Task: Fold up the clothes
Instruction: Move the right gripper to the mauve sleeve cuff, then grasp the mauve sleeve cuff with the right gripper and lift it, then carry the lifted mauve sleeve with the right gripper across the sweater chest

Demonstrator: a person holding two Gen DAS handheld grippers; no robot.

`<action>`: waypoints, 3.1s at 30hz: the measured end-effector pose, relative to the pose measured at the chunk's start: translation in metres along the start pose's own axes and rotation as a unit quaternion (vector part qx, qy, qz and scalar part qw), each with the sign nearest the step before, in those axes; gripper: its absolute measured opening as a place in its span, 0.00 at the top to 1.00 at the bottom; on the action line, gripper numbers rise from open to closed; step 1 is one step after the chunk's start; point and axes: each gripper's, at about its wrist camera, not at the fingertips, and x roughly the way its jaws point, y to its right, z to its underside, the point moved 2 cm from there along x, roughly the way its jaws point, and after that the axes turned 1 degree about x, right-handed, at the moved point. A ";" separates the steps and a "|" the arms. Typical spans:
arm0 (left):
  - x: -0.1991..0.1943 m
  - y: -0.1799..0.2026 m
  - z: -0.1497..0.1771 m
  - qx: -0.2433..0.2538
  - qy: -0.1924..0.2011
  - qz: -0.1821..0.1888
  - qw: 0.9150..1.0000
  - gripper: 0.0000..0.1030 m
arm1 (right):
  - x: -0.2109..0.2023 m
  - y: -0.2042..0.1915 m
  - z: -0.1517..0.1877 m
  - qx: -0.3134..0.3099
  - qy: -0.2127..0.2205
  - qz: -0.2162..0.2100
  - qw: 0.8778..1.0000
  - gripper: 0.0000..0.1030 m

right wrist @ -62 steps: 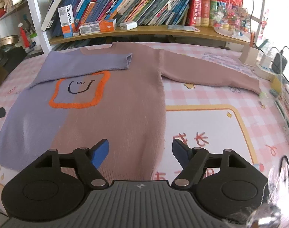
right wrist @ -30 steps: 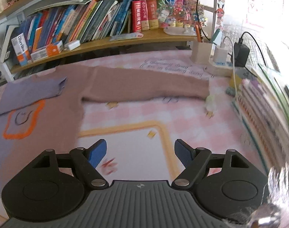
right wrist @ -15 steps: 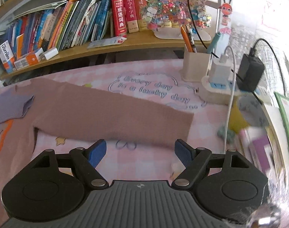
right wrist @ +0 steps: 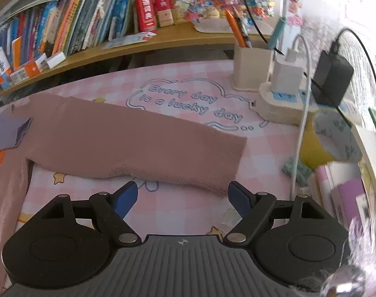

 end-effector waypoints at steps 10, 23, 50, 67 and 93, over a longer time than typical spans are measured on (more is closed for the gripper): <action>-0.001 -0.001 0.004 -0.005 -0.006 -0.007 1.000 0.14 | 0.010 0.003 0.001 0.003 -0.010 0.000 1.000 0.23; 0.000 -0.005 0.011 -0.007 -0.018 -0.014 1.000 0.14 | 0.026 -0.022 -0.012 0.005 0.013 -0.036 0.999 0.28; -0.005 0.000 0.013 0.010 -0.009 0.002 1.000 0.14 | 0.024 0.023 -0.022 0.245 0.027 -0.119 0.962 0.50; -0.001 0.000 0.016 0.014 -0.016 0.001 1.000 0.14 | 0.017 0.031 -0.022 0.283 0.018 -0.138 0.949 0.37; 0.004 -0.019 0.009 0.004 -0.003 0.010 1.000 0.14 | 0.008 0.030 -0.028 0.301 0.043 -0.075 0.950 0.95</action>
